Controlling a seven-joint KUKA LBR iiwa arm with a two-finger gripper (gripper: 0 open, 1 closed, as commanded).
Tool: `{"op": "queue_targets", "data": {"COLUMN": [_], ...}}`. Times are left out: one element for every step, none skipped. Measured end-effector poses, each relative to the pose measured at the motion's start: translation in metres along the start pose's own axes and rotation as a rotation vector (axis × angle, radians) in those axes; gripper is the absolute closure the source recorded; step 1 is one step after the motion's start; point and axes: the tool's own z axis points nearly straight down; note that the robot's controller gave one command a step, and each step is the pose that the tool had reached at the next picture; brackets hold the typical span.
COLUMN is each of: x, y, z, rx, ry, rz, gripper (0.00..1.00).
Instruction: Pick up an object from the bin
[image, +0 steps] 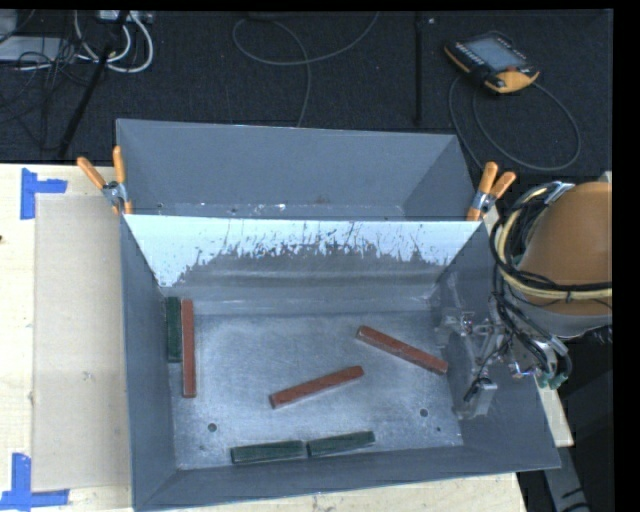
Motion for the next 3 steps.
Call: {"op": "queue_targets", "data": {"x": [0.0, -0.029, -0.097], "y": [0.0, 0.029, 0.028], "z": [0.0, 0.044, 0.077], "rx": [0.0, 0.003, -0.001], "ry": [0.0, -0.009, -0.003], "rz": [-0.001, -0.013, -0.007], "gripper": [0.0, 0.0, 0.0]}}
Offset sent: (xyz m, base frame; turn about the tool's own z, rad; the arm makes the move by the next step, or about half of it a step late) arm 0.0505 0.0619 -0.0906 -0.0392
